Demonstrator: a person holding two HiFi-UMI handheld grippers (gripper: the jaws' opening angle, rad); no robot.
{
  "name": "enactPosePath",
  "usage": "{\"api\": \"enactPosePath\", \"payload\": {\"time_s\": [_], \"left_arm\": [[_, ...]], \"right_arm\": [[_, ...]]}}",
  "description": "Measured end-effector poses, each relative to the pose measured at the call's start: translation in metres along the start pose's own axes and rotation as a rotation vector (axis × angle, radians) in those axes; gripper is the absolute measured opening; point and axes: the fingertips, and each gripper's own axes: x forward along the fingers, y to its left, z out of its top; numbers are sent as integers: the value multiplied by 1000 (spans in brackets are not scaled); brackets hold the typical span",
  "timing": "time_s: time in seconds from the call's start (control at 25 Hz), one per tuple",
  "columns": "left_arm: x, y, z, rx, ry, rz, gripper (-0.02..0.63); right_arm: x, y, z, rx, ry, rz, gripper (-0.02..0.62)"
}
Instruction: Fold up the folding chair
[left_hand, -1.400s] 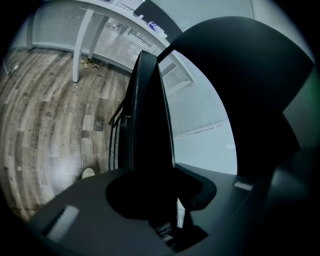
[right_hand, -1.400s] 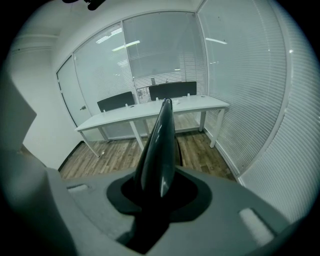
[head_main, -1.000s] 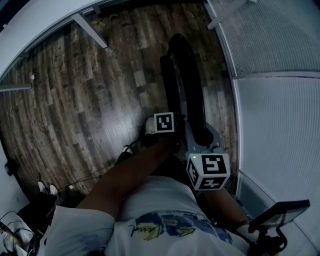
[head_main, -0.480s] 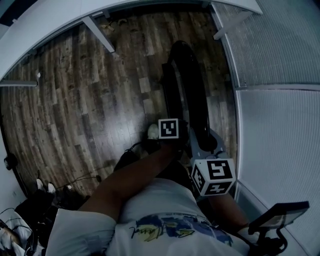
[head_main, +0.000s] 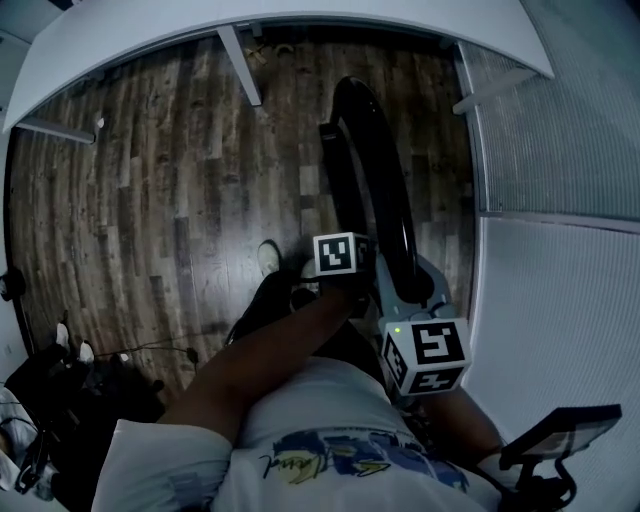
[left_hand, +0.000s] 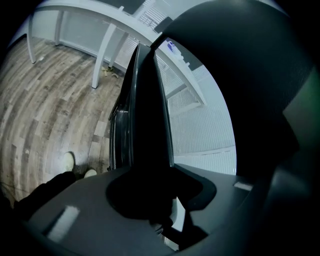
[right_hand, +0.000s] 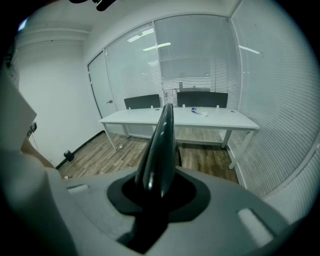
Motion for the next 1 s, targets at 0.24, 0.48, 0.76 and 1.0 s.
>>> {"api": "enactPosePath", "payload": {"time_s": [0.24, 0.48, 0.76, 1.0], "left_arm": [[-27, 24, 48, -30, -124, 5, 132], [-56, 53, 95, -88, -215, -5, 130], [-88, 96, 148, -198, -251, -29, 130], [-111, 140, 194, -282, -295, -11, 132]], "right_arm": [[25, 31, 33, -71, -6, 79, 80], [58, 67, 63, -133, 2, 146, 80], [113, 116, 105, -222, 33, 213, 80], [161, 152, 137, -290, 61, 284, 80]]}}
